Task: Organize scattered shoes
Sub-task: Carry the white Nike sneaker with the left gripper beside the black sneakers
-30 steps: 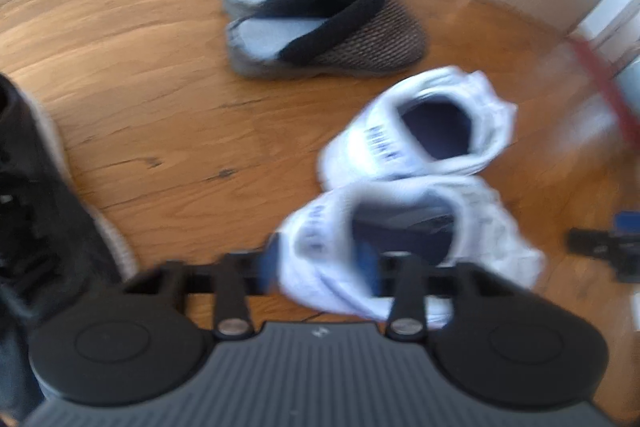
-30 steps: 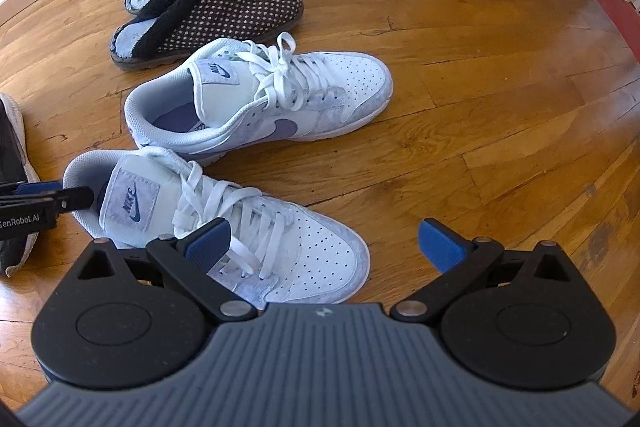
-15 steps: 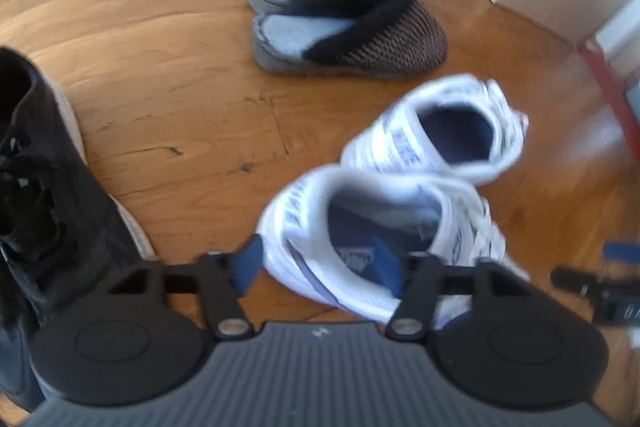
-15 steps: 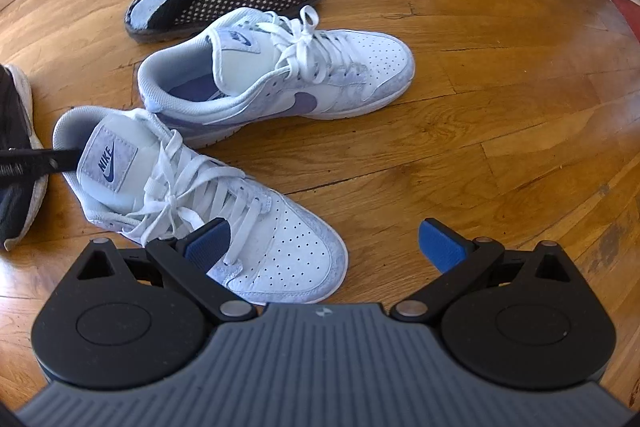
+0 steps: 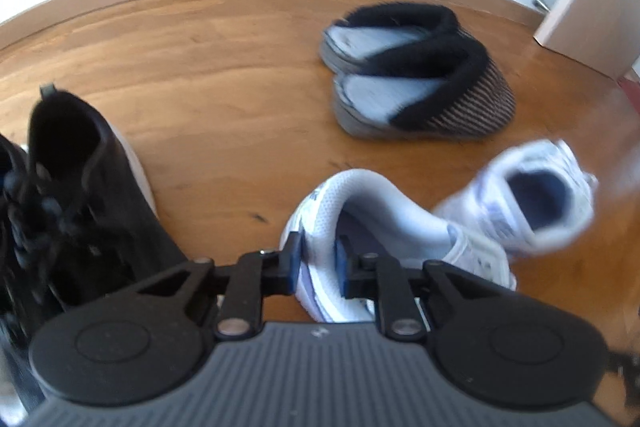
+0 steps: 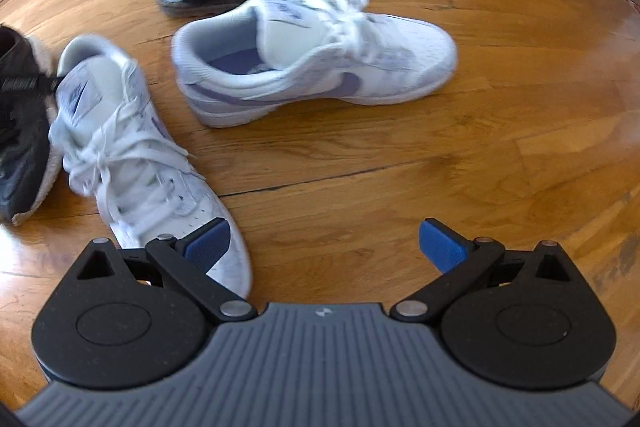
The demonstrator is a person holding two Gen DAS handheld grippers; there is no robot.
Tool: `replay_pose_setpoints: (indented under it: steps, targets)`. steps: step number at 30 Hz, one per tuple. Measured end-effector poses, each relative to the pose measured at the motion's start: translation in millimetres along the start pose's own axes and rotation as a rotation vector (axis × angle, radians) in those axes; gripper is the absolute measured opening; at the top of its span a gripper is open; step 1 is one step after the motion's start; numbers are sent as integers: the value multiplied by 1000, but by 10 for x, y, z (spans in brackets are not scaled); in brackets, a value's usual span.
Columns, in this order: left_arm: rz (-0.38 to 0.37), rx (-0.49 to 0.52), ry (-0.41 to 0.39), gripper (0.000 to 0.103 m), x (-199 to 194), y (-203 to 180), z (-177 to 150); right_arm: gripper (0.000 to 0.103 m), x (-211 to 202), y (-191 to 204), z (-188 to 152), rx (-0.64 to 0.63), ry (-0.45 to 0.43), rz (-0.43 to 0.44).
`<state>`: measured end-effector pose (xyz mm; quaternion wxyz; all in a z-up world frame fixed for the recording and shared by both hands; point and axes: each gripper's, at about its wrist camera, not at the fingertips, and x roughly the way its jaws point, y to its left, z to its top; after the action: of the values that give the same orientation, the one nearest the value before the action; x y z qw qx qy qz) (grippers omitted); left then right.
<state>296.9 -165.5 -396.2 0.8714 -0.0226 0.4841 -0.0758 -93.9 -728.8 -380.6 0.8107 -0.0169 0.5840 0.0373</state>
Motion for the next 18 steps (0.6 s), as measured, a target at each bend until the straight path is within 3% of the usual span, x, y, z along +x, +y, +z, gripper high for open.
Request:
replay_pose_setpoints:
  steps: [5,7,10,11,14,18]
  targets:
    - [90,0,-38,15,66,226,162,102,97,498,168,-213,-41,154]
    - [88,-18,-32,15,76,329,223,102,158,731,236,-315,-59,215]
    - [35,-50,-2,16,69,434,314,102,308,997,350,-402,-83,240]
    - [33,-59,2,19,52,450,327,102,360,1077,391,-425,-90,244]
    - [59,-58,1,44,-77,498,381,102,514,1309,508,-487,-110,256]
    - [106,-30,-7,47,-213,513,388,102,676,1458,543,-468,-78,268]
